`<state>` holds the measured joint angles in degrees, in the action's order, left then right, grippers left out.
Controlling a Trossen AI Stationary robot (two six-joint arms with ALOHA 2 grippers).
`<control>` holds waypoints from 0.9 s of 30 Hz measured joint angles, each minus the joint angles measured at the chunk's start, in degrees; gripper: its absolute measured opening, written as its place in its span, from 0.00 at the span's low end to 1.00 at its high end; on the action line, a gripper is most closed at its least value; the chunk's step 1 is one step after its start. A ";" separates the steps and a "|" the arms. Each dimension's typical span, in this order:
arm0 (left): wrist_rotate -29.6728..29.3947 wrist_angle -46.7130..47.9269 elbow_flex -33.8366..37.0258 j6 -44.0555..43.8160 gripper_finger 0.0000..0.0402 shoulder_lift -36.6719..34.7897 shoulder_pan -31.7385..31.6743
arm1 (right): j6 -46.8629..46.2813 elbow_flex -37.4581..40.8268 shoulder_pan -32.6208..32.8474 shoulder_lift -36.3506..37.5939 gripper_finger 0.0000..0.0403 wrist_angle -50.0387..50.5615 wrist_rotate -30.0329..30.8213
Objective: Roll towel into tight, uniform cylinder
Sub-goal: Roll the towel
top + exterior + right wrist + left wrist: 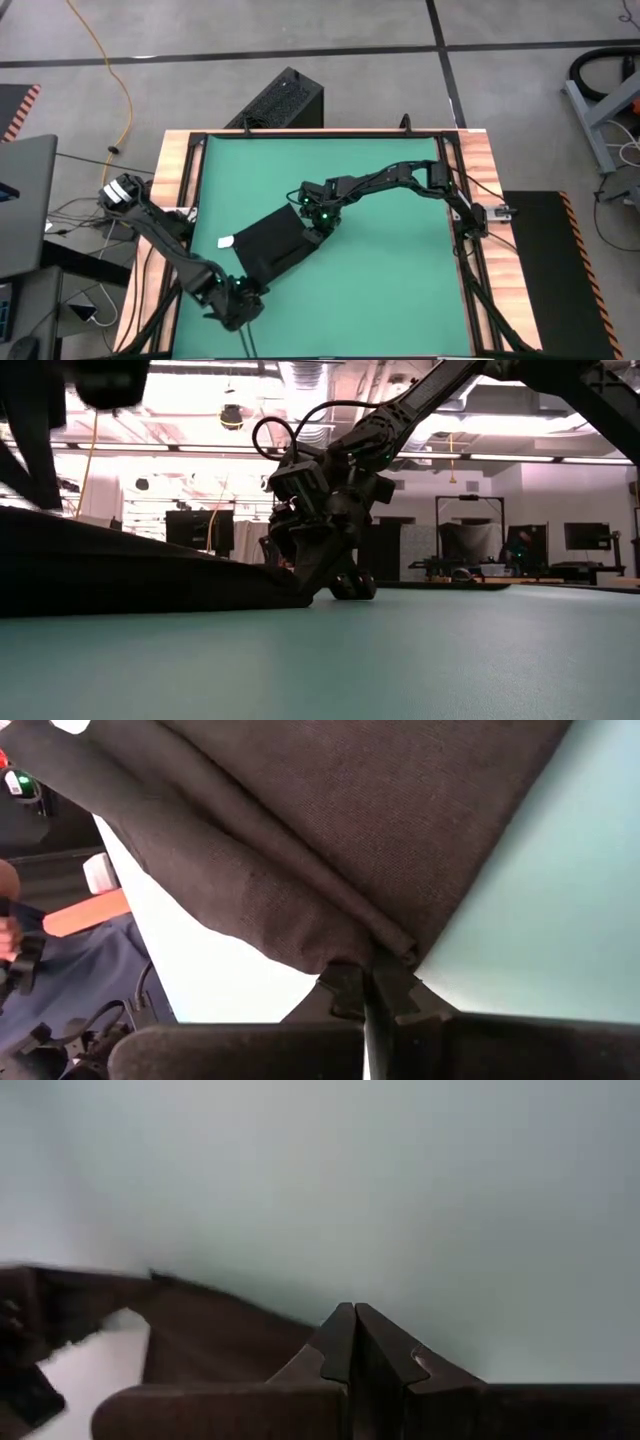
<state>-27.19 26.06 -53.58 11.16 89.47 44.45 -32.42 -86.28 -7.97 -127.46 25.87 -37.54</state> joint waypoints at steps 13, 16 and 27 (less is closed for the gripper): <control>-6.52 -0.70 11.97 -10.87 0.00 0.02 -2.67 | 0.09 0.04 0.11 -0.02 0.01 -0.63 0.19; -4.74 -6.62 14.29 -11.92 0.00 0.00 -2.36 | 0.09 0.04 0.09 -0.02 0.01 -0.94 0.23; -4.62 -10.95 16.77 -15.98 0.00 -0.04 0.20 | 13.17 0.26 -0.26 3.54 0.14 -4.93 4.09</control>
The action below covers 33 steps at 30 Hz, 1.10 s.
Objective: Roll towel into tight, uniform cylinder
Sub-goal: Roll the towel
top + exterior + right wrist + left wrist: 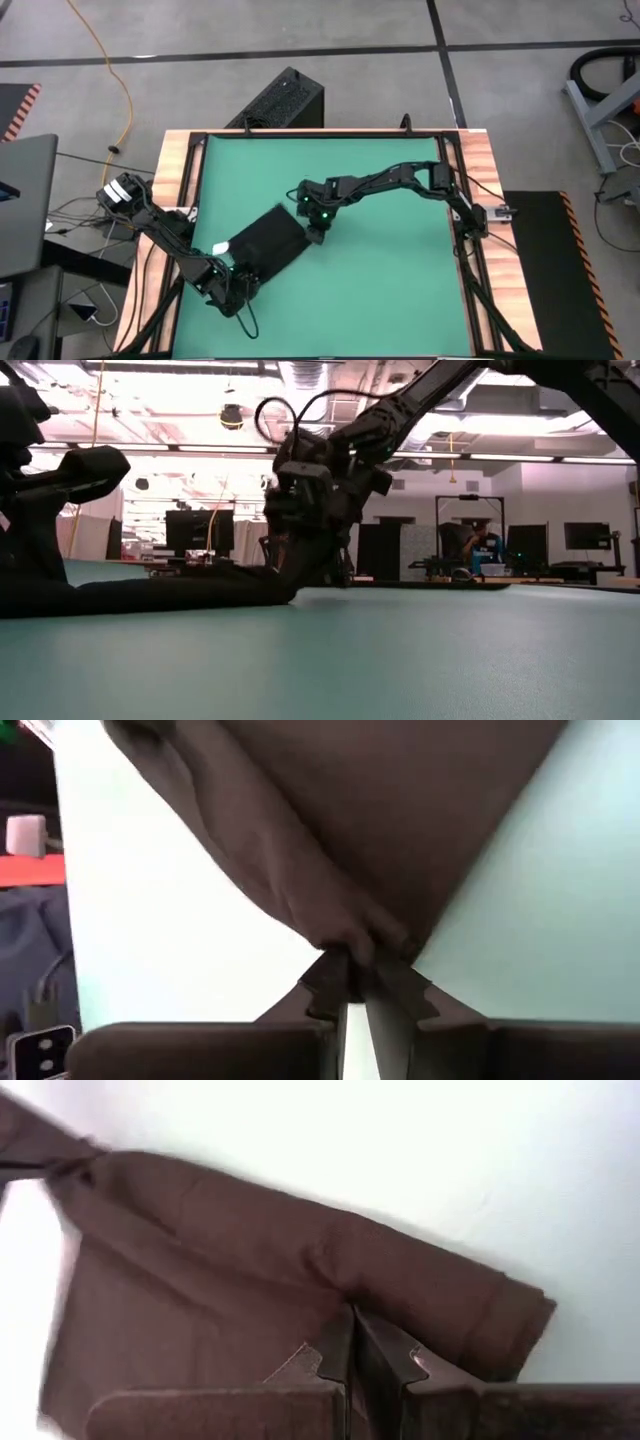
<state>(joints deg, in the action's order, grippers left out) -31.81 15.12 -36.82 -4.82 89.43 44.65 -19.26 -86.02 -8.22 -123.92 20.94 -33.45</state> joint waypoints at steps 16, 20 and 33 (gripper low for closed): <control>0.65 0.47 0.50 -3.40 0.00 -0.04 1.16 | 17.02 -0.13 -0.22 6.70 0.30 4.50 5.38; 0.57 0.94 0.50 -2.90 0.00 -0.04 1.16 | 24.73 -0.18 1.48 10.22 0.29 3.05 5.31; -0.11 1.83 2.28 -4.94 0.00 -0.09 1.11 | 31.55 -0.20 4.90 1.74 0.24 -10.45 5.32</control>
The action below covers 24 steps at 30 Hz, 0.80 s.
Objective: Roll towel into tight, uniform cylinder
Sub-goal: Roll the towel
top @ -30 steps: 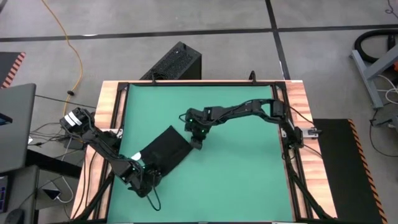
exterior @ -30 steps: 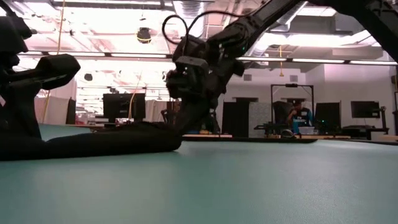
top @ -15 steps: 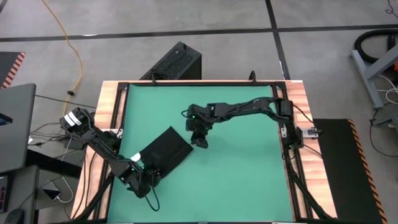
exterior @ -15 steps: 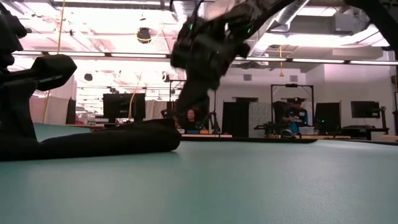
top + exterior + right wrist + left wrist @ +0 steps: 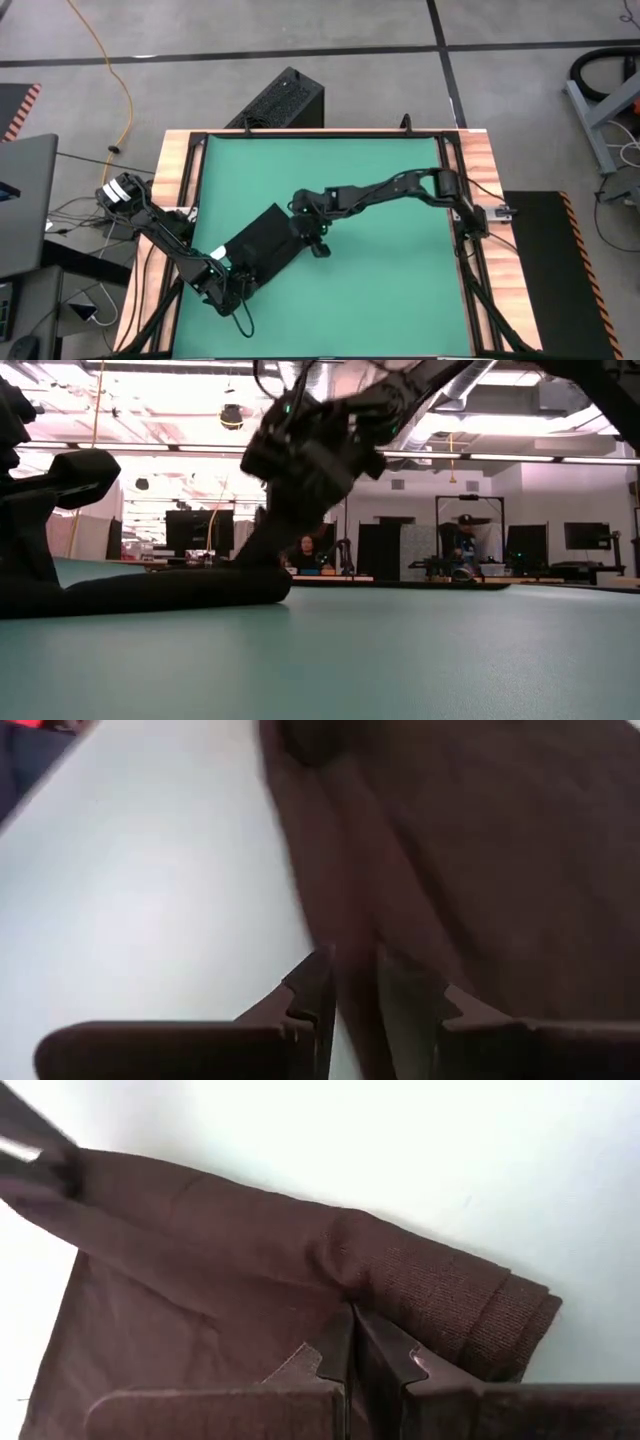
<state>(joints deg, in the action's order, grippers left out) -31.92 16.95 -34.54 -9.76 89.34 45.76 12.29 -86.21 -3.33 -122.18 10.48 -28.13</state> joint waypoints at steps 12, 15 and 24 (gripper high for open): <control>0.17 -0.57 0.00 -0.08 0.00 0.03 0.00 | -1.83 -0.19 -3.71 -4.57 0.24 0.26 1.45; 0.29 -0.02 -0.31 -1.14 0.00 0.09 0.00 | -1.98 -0.32 -3.22 -6.35 0.24 0.19 2.03; 0.84 4.37 -0.44 -2.50 0.00 0.07 0.93 | -8.36 -0.46 -3.30 -7.66 0.24 4.74 7.68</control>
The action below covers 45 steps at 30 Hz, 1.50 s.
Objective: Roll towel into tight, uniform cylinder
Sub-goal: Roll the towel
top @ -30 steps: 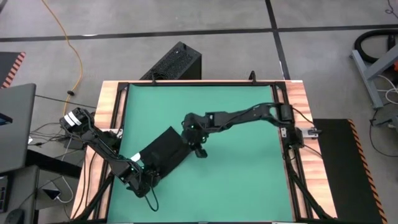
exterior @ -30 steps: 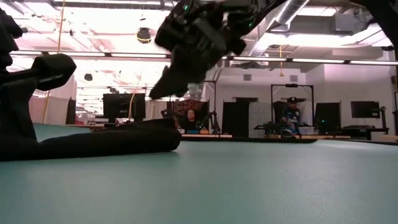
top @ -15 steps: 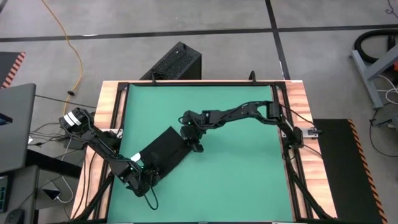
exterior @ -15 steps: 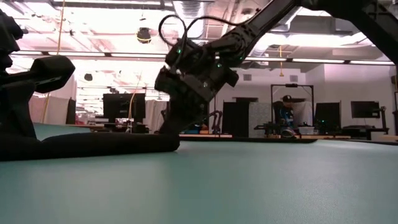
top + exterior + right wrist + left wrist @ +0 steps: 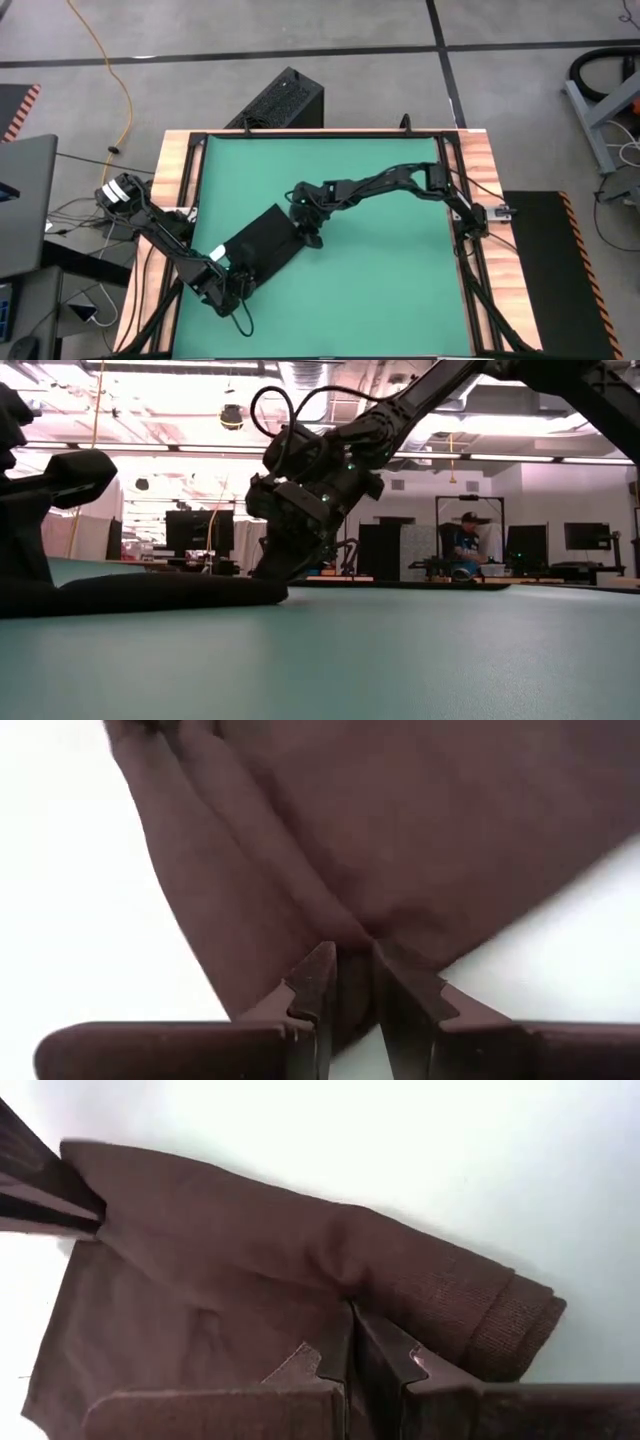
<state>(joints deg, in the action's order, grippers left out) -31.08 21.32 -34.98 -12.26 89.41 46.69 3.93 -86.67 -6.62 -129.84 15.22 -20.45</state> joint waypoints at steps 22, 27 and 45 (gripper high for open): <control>-3.03 10.83 0.11 15.30 0.00 0.04 -0.89 | -22.12 0.28 7.57 1.14 0.24 3.58 22.13; -3.03 10.25 0.17 14.09 0.00 0.04 -0.91 | -18.98 0.68 8.16 6.39 0.24 2.64 24.88; -4.48 8.23 0.17 12.79 0.00 0.07 -1.05 | 6.67 0.06 3.82 8.01 0.24 -17.50 23.13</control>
<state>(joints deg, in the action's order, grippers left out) -35.56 29.55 -34.81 0.53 89.48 45.63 10.60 -86.61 -2.80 -121.83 -2.27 2.68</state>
